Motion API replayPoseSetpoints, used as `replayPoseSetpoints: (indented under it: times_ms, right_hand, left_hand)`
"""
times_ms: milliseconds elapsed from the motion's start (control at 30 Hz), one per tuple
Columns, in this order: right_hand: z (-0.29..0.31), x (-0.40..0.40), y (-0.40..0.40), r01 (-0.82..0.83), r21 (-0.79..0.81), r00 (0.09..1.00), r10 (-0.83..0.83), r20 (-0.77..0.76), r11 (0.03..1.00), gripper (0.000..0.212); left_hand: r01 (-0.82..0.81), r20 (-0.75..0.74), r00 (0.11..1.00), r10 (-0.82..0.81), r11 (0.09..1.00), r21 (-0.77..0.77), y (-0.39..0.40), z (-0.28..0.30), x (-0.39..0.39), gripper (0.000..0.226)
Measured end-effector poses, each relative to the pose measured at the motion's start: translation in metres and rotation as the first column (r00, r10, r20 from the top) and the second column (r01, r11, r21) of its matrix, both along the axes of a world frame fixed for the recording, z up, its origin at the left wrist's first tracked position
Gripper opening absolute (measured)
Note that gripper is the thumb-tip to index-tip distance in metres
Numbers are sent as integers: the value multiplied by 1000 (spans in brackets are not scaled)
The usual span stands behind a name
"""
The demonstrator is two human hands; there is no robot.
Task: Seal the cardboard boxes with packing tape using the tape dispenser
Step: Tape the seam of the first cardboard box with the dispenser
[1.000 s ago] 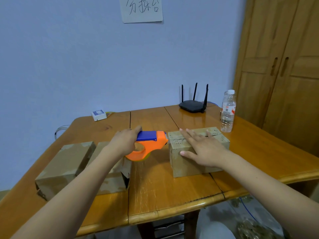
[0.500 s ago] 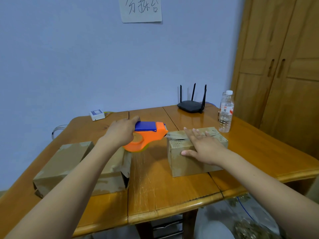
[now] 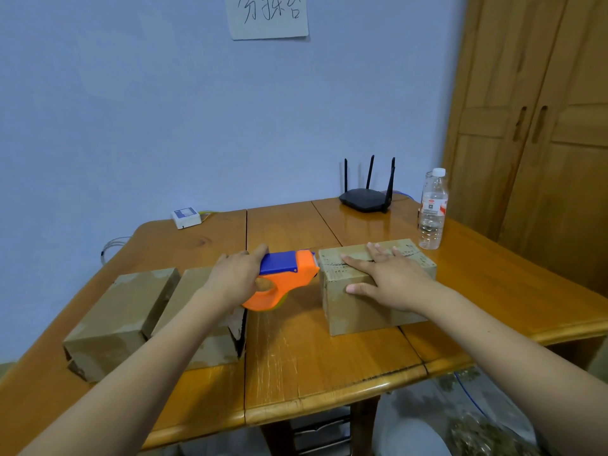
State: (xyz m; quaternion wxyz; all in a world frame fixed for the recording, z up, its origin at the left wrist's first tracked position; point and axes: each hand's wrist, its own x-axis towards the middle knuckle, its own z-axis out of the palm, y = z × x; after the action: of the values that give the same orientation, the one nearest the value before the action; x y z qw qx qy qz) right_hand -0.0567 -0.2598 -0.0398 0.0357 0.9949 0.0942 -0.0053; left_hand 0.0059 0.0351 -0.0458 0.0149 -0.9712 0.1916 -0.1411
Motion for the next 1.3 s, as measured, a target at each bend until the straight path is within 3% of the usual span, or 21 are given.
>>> replayPoseSetpoints:
  times_ms: [333, 467, 833, 1067, 1300]
  right_hand:
    - [-3, 18, 9, -242, 50, 968, 237, 79, 969, 82]
    - [3, 25, 19, -212, 69, 977, 212, 12, 975, 85]
    - [-13, 26, 17, -298, 35, 953, 296, 71, 954, 83]
    - [-13, 27, 17, -280, 58, 960, 277, 53, 958, 82]
    - [-14, 28, 16, -281, 65, 959, 277, 55, 958, 82]
  left_hand:
    - [4, -35, 999, -6, 999, -51, -3, -8, -4, 28]
    - [13, -16, 1000, -14, 998, -65, -1, -10, -4, 31]
    - [-14, -74, 997, 4, 990, -138, -1, -18, -1, 37]
    - [17, -88, 995, -37, 976, -216, 4, -21, -7, 27]
    - [-67, -25, 998, 64, 992, -110, 13, -28, -10, 30]
